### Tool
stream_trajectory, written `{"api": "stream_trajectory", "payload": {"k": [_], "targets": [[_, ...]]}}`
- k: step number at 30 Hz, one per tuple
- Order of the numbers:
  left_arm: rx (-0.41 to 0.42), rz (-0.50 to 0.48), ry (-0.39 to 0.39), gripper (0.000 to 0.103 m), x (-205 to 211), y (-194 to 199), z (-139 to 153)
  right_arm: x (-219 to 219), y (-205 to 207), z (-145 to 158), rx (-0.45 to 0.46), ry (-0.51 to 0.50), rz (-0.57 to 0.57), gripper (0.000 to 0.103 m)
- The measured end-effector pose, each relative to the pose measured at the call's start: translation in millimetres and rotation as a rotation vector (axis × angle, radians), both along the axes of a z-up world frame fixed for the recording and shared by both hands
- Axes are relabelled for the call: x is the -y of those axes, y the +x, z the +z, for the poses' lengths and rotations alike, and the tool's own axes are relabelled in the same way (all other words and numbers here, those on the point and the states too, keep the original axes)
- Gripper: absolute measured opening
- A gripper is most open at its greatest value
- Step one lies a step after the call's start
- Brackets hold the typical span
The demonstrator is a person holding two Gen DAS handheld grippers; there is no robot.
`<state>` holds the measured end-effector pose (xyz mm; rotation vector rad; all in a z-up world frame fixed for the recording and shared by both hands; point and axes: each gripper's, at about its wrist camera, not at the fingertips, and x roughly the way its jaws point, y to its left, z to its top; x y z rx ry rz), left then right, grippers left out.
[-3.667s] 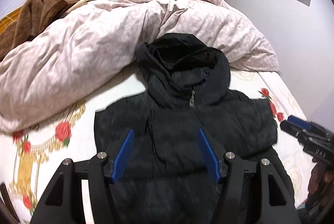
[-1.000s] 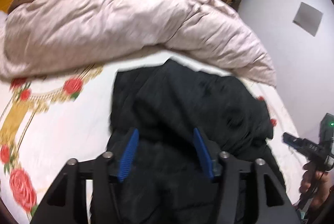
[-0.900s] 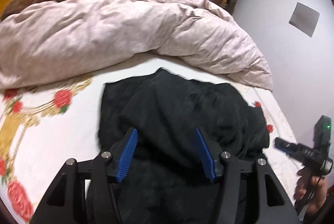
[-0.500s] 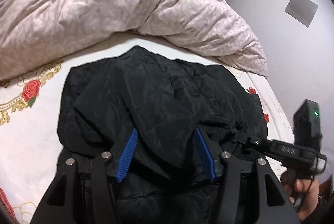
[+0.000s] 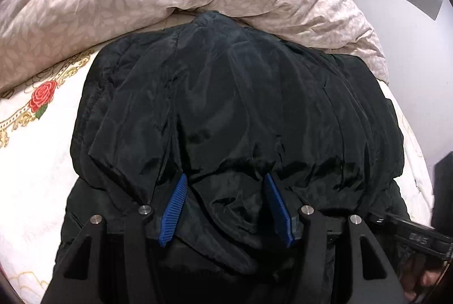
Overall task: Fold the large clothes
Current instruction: 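Lay the hood down on the jacket body and open both grippers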
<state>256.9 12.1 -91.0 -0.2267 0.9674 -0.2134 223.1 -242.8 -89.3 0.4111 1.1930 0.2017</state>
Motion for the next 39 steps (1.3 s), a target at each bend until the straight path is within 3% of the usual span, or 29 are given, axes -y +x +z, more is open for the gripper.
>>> {"api": "stream_trajectory", "payload": {"k": [5, 9, 12, 15, 18, 20, 24, 29, 34, 37, 39], "targets": [[0.004, -0.018, -0.001, 0.059, -6.3, -7.8, 10.8, 11.2, -13.2, 52.9, 0.135, -0.047, 0.024, 0.021], [0.026, 0.004, -0.019, 0.059, -16.8, -16.9, 27.2, 19.0, 4.5, 86.5, 0.254, -0.114, 0.014, 0.021], [0.095, 0.031, -0.039, 0.059, -24.3, -22.9, 50.0, 21.7, 22.7, 81.9, 0.278, -0.167, 0.024, 0.021], [0.136, 0.034, -0.039, 0.059, -22.2, -15.9, 59.6, 21.8, 45.7, 58.5, 0.248, -0.250, 0.024, 0.021], [0.065, 0.018, 0.000, 0.059, -13.5, 2.0, 31.5, 32.6, 55.2, 22.9, 0.155, -0.268, 0.008, 0.021], [0.002, 0.009, 0.014, 0.059, -10.8, 9.4, 2.4, 37.6, 55.0, 11.0, 0.150, -0.257, -0.005, 0.022], [0.039, -0.006, 0.032, 0.060, -7.0, 5.8, -10.9, 38.3, 48.3, -1.6, 0.169, -0.269, 0.000, 0.023], [0.019, 0.002, 0.035, 0.059, -14.2, -1.5, 11.7, 36.9, 49.2, 21.9, 0.157, -0.287, -0.005, 0.025], [0.144, 0.032, 0.024, 0.059, -34.6, -4.6, 52.8, 29.0, 37.6, 74.5, 0.288, -0.243, -0.001, 0.025], [0.150, 0.059, 0.041, 0.059, -39.5, 16.7, 51.2, 3.3, 45.9, 79.7, 0.305, -0.211, 0.075, 0.025], [0.106, 0.069, 0.047, 0.059, -39.9, 28.6, 35.7, -12.5, 51.9, 68.0, 0.290, -0.226, 0.129, 0.025]]}}
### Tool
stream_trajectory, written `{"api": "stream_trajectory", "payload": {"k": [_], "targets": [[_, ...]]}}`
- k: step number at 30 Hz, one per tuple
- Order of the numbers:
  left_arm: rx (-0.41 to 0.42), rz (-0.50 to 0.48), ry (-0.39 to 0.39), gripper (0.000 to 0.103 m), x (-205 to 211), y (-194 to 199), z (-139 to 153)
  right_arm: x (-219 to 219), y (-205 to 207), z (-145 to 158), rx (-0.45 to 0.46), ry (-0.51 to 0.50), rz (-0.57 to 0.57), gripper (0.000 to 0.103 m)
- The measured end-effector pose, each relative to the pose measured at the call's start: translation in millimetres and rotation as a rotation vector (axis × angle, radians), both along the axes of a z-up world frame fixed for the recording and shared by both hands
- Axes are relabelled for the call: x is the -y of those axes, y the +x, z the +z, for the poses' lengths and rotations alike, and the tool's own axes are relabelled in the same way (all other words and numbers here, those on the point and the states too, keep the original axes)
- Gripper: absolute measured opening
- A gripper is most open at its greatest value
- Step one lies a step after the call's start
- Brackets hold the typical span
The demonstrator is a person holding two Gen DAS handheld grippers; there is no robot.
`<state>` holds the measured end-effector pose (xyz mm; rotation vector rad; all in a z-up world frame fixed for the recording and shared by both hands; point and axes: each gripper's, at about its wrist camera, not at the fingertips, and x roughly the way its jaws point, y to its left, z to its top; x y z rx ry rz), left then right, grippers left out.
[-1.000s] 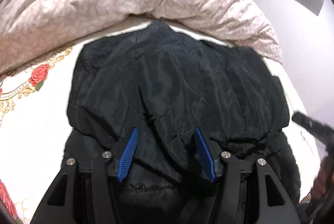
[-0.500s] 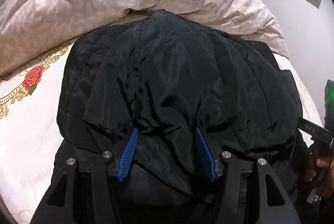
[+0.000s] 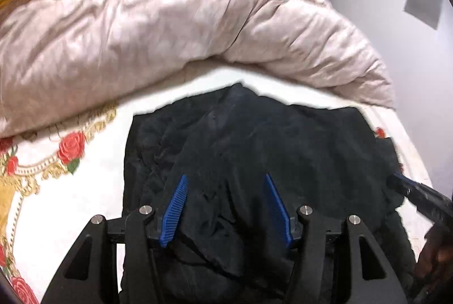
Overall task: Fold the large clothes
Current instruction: 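Lay the hood down on the jacket body and open both grippers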
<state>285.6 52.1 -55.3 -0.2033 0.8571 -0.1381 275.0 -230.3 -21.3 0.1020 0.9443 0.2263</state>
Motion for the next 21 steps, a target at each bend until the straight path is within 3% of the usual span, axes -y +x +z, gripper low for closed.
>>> {"api": "stream_trajectory", "payload": {"k": [3, 5, 10, 15, 18, 21], "targets": [[-0.064, -0.019, 0.020, 0.059, 5.8, 8.4, -32.7, -10.5, 10.7, -39.0, -0.078, -0.052, 0.028, 0.025], [-0.053, -0.038, 0.015, 0.059, 6.1, 7.5, -42.3, -9.6, 11.1, -52.2, -0.067, -0.063, 0.040, 0.025], [-0.072, -0.026, 0.007, 0.058, 2.8, 5.7, -33.5, -6.9, 13.0, -40.1, -0.083, -0.061, 0.037, 0.025], [0.006, -0.056, -0.054, 0.058, 4.4, -30.0, -1.5, 17.2, -2.5, 0.0, 0.033, -0.073, -0.006, 0.025], [-0.010, -0.113, -0.081, 0.058, 20.5, -40.9, -7.0, 32.8, -1.3, -12.0, -0.002, -0.106, -0.044, 0.025], [-0.072, -0.144, -0.044, 0.059, 37.7, -37.7, -33.1, 44.1, 2.3, -39.4, -0.073, -0.118, -0.062, 0.027]]}}
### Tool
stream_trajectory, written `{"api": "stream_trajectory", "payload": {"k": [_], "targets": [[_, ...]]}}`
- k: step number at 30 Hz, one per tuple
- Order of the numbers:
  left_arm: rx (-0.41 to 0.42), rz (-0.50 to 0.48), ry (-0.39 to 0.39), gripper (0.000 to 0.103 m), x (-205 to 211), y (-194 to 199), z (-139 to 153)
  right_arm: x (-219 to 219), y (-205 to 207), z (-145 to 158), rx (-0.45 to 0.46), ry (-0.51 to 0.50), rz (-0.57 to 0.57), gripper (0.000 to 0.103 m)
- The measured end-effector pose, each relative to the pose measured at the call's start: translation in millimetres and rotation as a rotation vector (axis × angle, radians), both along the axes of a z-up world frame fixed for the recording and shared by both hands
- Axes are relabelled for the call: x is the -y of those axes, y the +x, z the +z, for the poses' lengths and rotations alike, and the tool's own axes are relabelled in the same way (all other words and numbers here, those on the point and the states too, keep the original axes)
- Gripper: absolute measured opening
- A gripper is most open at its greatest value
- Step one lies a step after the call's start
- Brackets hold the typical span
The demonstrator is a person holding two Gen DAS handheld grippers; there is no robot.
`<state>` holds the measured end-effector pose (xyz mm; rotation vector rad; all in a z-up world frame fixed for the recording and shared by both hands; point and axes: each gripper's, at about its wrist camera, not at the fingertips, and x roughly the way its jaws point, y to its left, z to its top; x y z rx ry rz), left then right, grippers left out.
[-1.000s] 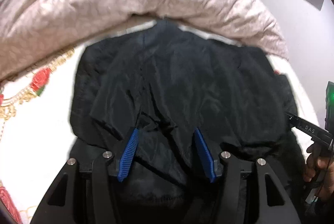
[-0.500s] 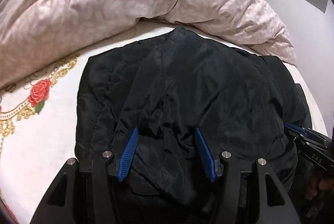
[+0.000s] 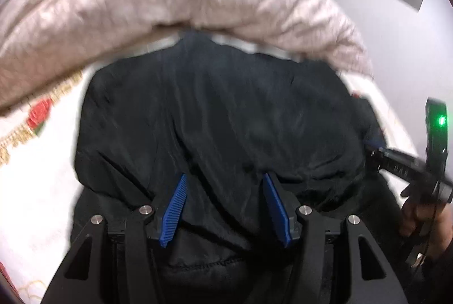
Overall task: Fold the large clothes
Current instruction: 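Lay the hood down on the jacket body and open both grippers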
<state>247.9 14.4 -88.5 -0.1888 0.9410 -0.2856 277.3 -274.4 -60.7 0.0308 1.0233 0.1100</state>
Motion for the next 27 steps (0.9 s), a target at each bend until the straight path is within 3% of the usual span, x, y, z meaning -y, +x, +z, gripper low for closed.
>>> {"api": "stream_trajectory", "payload": {"k": [4, 7, 12, 15, 17, 19, 27], "targets": [[-0.012, -0.009, 0.032, 0.060, 7.2, 5.7, -13.9, 8.9, 2.8, -9.1, -0.016, 0.035, -0.031, 0.030], [-0.027, 0.001, 0.039, 0.059, 5.8, 4.0, -1.2, 2.8, -3.2, 6.4, -0.004, 0.017, -0.039, 0.030], [0.045, -0.013, -0.008, 0.058, 5.4, -18.9, 25.5, -17.2, -41.3, 39.5, 0.074, 0.091, 0.001, 0.030], [0.023, -0.036, 0.023, 0.058, 16.6, -16.1, 12.8, -39.0, -47.8, 22.6, 0.036, 0.107, 0.057, 0.030], [-0.027, -0.026, 0.049, 0.059, 21.7, -6.8, -7.3, -50.2, -40.6, -4.7, -0.034, 0.080, 0.073, 0.030], [-0.028, -0.024, 0.061, 0.059, 23.0, -3.2, -16.8, -50.9, -35.1, -26.5, -0.082, 0.065, 0.069, 0.030], [-0.030, -0.012, 0.083, 0.059, 27.1, -2.2, -13.1, -50.5, -36.5, -24.5, -0.078, 0.064, 0.060, 0.031]]}}
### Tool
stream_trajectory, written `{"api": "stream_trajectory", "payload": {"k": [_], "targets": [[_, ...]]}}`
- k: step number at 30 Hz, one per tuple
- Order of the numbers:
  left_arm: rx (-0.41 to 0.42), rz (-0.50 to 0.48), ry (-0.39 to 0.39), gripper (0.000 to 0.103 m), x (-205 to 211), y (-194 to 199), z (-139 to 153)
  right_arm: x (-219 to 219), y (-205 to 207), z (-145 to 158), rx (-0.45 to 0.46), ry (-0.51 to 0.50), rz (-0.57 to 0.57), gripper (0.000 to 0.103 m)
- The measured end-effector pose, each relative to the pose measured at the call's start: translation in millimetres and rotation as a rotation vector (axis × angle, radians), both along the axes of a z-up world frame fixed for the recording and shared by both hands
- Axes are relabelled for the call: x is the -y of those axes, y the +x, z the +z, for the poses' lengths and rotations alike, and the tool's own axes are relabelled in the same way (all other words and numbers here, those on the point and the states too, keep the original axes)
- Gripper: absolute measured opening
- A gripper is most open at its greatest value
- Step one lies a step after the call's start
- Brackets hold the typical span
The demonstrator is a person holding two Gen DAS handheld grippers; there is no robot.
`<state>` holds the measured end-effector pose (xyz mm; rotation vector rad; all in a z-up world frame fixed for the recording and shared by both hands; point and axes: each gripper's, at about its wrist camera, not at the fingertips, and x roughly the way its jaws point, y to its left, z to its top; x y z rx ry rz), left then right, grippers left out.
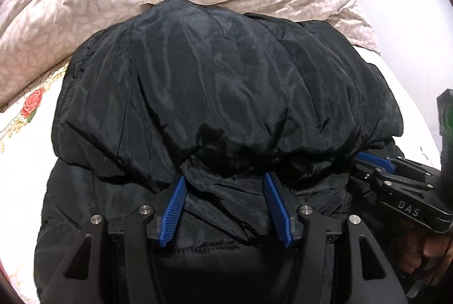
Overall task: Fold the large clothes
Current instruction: 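Lay the hood down on the jacket body and open both grippers, then move both grippers to the jacket hem and lower onto it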
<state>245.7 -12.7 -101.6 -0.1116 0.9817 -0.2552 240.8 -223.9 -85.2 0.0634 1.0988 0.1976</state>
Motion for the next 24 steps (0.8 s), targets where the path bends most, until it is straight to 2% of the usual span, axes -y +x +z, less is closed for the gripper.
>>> {"api": "stream_trajectory", "payload": {"k": [3, 6, 12, 15, 24], "targets": [[0.007, 0.002, -0.012, 0.058, -1.0, -15.6, 17.3, 5.4, -13.8, 23.0, 0.042, -0.002, -0.011, 0.031], [0.034, -0.005, -0.001, 0.058, -5.1, -35.9, 32.7, 12.7, -41.9, 50.0, 0.088, -0.007, -0.017, 0.032], [0.068, 0.007, 0.000, 0.058, -17.2, -91.0, 60.5, 21.0, -102.4, 82.8, 0.129, 0.002, -0.039, 0.034], [0.079, 0.019, 0.017, 0.058, -21.4, -119.9, 70.0, 23.1, -123.8, 91.7, 0.136, 0.006, -0.045, 0.044], [0.108, 0.031, 0.039, 0.058, -26.6, -192.3, 99.2, 24.4, -201.1, 106.8, 0.139, 0.002, -0.053, 0.045]]}}
